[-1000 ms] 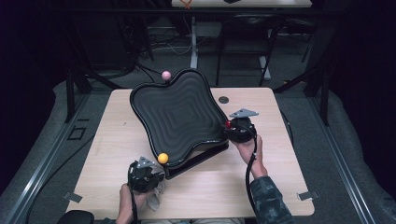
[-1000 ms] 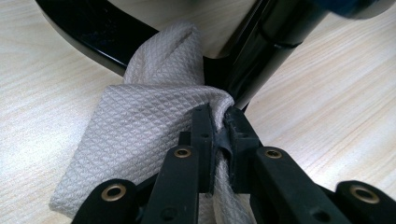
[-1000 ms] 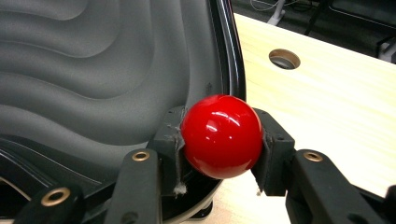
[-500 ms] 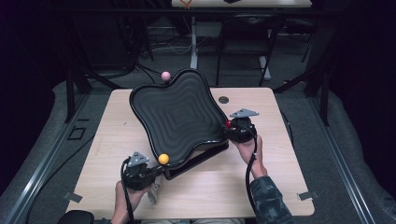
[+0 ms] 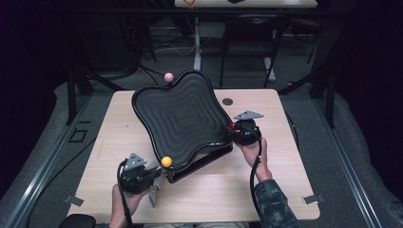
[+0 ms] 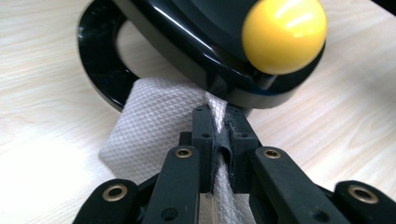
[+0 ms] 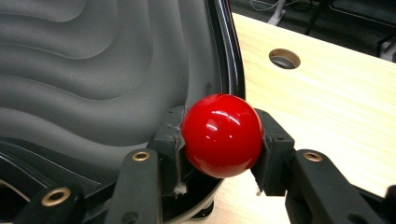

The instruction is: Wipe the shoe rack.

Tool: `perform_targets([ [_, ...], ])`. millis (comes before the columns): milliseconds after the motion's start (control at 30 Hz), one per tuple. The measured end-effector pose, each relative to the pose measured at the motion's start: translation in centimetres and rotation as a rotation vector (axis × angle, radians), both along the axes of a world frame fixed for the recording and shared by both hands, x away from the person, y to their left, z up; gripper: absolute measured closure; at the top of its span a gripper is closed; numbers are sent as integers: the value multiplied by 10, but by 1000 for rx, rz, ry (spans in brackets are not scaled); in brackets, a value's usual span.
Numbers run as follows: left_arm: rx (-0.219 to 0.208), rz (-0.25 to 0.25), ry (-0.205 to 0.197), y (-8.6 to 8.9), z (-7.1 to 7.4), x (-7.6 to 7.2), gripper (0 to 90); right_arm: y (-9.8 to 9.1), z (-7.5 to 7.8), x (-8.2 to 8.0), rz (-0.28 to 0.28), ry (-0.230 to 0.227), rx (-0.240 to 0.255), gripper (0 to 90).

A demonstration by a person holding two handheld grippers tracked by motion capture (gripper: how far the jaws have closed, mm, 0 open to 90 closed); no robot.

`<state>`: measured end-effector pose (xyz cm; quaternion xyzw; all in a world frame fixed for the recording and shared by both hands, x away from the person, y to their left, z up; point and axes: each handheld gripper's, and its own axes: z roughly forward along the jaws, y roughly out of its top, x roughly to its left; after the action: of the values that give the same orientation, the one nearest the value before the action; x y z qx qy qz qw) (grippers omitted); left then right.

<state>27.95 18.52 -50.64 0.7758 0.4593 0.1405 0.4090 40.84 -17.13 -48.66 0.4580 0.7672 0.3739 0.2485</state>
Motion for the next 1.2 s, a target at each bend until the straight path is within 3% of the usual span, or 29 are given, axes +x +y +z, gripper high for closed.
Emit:
perform_targets([
  [133, -24, 14, -34, 6, 8, -4, 842, 0, 0, 0, 0, 0, -1, 593],
  [267, -28, -5, -66, 4, 14, -6, 841, 0, 0, 0, -1, 0, 0, 593],
  [533, -5, -11, -92, 6, 23, -1, 841, 0, 0, 0, 3, 0, -4, 593],
  [1033, 49, 4, -127, 20, 45, 33, 836, 0, 0, 0, 4, -2, -6, 593],
  [1200, 42, 32, -133, 30, 52, 49, 834, 0, 0, 0, 3, -1, -5, 593],
])
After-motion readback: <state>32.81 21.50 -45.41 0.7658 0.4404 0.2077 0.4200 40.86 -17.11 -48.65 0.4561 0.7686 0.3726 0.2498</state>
